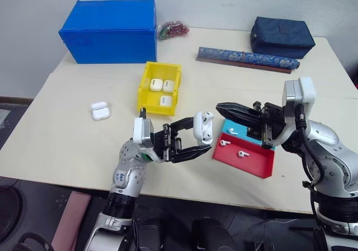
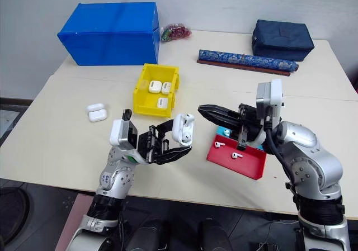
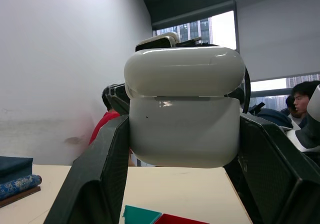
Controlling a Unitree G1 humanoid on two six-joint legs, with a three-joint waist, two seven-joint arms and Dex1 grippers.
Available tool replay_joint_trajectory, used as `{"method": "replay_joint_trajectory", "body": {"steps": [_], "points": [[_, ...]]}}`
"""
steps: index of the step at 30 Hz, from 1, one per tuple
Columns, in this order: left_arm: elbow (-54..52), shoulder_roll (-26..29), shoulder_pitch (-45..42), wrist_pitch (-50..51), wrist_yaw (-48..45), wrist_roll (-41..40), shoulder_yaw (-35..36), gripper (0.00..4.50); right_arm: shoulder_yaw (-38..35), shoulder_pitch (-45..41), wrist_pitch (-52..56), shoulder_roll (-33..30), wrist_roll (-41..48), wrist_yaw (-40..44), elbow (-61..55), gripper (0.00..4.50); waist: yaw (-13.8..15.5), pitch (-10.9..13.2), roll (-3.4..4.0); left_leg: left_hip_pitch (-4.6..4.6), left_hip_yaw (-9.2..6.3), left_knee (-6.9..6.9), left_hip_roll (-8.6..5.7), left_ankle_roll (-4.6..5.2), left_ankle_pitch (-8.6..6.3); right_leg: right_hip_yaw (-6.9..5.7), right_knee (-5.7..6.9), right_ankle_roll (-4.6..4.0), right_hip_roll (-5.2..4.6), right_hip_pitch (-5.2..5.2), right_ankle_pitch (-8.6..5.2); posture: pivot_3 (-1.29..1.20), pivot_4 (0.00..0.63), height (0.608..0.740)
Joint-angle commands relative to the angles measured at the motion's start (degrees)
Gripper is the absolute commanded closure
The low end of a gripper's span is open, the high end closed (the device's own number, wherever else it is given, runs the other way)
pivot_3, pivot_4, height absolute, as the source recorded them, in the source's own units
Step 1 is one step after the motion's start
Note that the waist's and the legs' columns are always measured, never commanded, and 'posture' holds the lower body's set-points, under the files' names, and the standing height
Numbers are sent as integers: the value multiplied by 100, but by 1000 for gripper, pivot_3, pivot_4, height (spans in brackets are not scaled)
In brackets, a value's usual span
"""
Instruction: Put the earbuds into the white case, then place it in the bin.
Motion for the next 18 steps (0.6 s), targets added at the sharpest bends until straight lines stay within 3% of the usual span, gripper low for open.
{"method": "replay_joint_trajectory", "body": {"steps": [1, 18], "points": [[-87, 7, -33, -3, 21, 29, -9, 1731, -37, -9, -19, -45, 140, 76, -244, 4490, -2, 0, 0, 0, 0, 0, 0, 0, 0, 0, 0, 0, 0, 0, 0, 0, 150, 740], [-17, -37, -37, -26, 21, 129, -56, 1731, -31, 354, 115, -115, 295, 196, -504, 4490, 2, 0, 0, 1, 0, 0, 0, 0, 0, 0, 0, 0, 0, 0, 0, 0, 150, 740]]}}
